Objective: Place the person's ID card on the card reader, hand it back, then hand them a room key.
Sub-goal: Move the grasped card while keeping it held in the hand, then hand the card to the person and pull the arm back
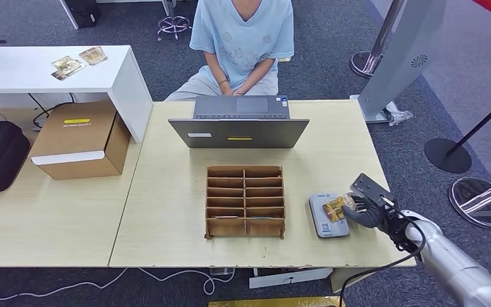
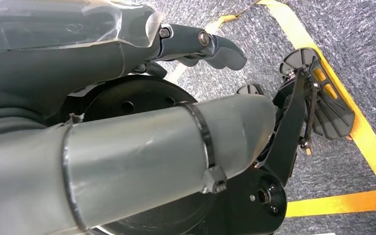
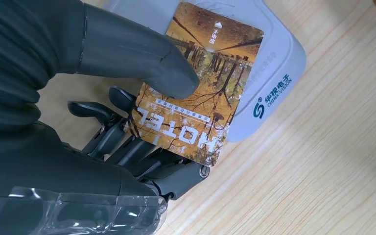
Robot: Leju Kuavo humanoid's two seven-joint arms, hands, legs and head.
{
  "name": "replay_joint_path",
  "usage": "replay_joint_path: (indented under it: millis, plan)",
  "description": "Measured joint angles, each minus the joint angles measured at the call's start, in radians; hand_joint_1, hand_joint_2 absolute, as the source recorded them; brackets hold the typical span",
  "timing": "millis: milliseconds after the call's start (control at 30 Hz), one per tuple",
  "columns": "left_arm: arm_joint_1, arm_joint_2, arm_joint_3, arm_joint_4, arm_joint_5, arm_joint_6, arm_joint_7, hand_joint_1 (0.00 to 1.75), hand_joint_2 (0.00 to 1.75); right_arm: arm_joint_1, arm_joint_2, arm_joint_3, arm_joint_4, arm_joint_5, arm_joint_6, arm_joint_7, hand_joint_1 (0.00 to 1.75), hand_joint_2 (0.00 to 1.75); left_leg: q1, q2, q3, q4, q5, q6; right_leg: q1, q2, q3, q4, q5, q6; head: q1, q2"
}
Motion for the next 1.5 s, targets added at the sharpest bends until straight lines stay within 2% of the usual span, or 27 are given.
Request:
replay_joint_path:
  millis: [200, 467, 633, 733, 833, 933, 1000, 1100, 1200, 1267, 1367, 1500]
  plan:
    - [0.001, 0.007, 0.0, 0.0, -0.007, -0.007, 0.0, 0.0, 0.0, 0.018, -0.001, -0.103, -0.04, -0.164, 0.084, -0.08, 1.75, 1.75, 0.0, 0.0, -0.001, 0.0, 0.0, 0.0, 0.0, 0.0, 0.0, 0.0, 0.0, 0.0, 0.0, 0.0]
    - [0.0, 0.016, -0.002, 0.0, -0.023, -0.009, -0.005, 0.0, 0.0, -0.087, 0.032, -0.196, -0.044, -0.208, 0.117, -0.158, 1.75, 1.75, 0.0, 0.0, -0.001, 0.0, 0.001, 0.0, 0.0, 0.0, 0.0, 0.001, 0.0, 0.0, 0.0, 0.0]
    - [0.001, 0.023, -0.011, 0.0, -0.032, -0.02, -0.004, 0.0, 0.0, -0.177, 0.1, -0.221, -0.034, -0.171, 0.07, -0.215, 1.75, 1.75, 0.0, 0.0, -0.001, 0.0, 0.001, 0.0, 0.0, 0.001, 0.0, 0.002, 0.0, 0.0, 0.0, 0.0]
    - [0.0, 0.027, -0.013, 0.0, -0.036, -0.018, -0.001, 0.0, 0.0, -0.241, 0.165, -0.234, -0.024, -0.099, -0.059, -0.258, 1.75, 1.75, 0.0, 0.003, -0.001, 0.0, 0.001, -0.001, 0.0, 0.003, -0.001, 0.002, 0.0, -0.001, 0.0, 0.0]
    - [0.0, 0.028, -0.014, 0.0, -0.036, -0.001, -0.003, 0.0, 0.0, -0.305, 0.236, -0.242, -0.039, 0.069, -0.331, -0.306, 1.75, 1.75, 0.0, 0.004, -0.001, 0.0, 0.002, -0.001, 0.0, 0.004, -0.002, 0.003, 0.0, -0.001, 0.0, 0.0]
    - [-0.002, 0.027, -0.014, 0.0, -0.037, 0.018, -0.005, 0.0, 0.0, -0.359, 0.307, -0.245, -0.083, 0.289, -0.584, -0.306, 1.75, 1.75, 0.0, 0.004, 0.0, 0.0, 0.002, -0.001, 0.0, 0.005, -0.002, 0.003, 0.0, -0.001, 0.0, 0.0]
    - [-0.006, 0.026, -0.016, 0.0, -0.038, 0.029, -0.005, 0.0, 0.0, -0.393, 0.35, -0.24, -0.108, 0.441, -0.705, -0.29, 1.75, 1.75, 0.001, 0.004, 0.0, 0.0, 0.002, -0.001, 0.0, 0.005, -0.002, 0.003, 0.0, -0.001, 0.0, 0.0]
    - [-0.013, 0.025, -0.019, 0.0, -0.043, 0.041, -0.005, 0.0, 0.0, -0.45, 0.416, -0.218, -0.124, 0.665, -0.829, -0.252, 1.75, 1.75, 0.001, 0.004, -0.001, -0.001, 0.002, -0.001, 0.0, 0.005, -0.002, 0.003, 0.0, -0.001, 0.0, 0.0]
    - [-0.019, 0.025, -0.03, 0.0, -0.061, 0.034, -0.003, 0.0, 0.0, -0.507, 0.482, -0.179, -0.115, 0.927, -0.927, -0.186, 1.75, 1.75, 0.001, 0.005, -0.001, -0.001, 0.002, -0.001, 0.0, 0.005, -0.002, 0.004, 0.001, -0.001, 0.0, 0.0]
    - [-0.02, 0.025, -0.039, 0.0, -0.072, 0.02, -0.012, 0.0, 0.0, -0.547, 0.528, -0.149, -0.092, 1.1, -0.959, -0.124, 1.72, 1.75, 0.001, 0.005, 0.0, -0.001, 0.002, -0.002, 0.0, 0.006, -0.002, 0.004, 0.001, -0.001, 0.0, 0.0]
    - [-0.021, 0.025, -0.044, 0.0, -0.069, 0.009, -0.031, 0.0, 0.0, -0.609, 0.585, -0.094, -0.029, 1.319, -0.942, -0.034, 1.68, 1.75, 0.001, 0.005, 0.0, -0.001, 0.002, -0.002, 0.0, 0.006, -0.002, 0.003, 0.001, -0.001, 0.0, 0.0]
    - [-0.022, 0.025, -0.045, 0.0, -0.066, 0.007, -0.03, 0.0, 0.0, -0.665, 0.645, -0.052, 0.047, 1.468, -0.872, 0.018, 1.75, 1.75, 0.001, 0.004, 0.0, -0.001, 0.003, -0.002, 0.0, 0.004, -0.002, 0.003, 0.001, -0.001, 0.0, 0.0]
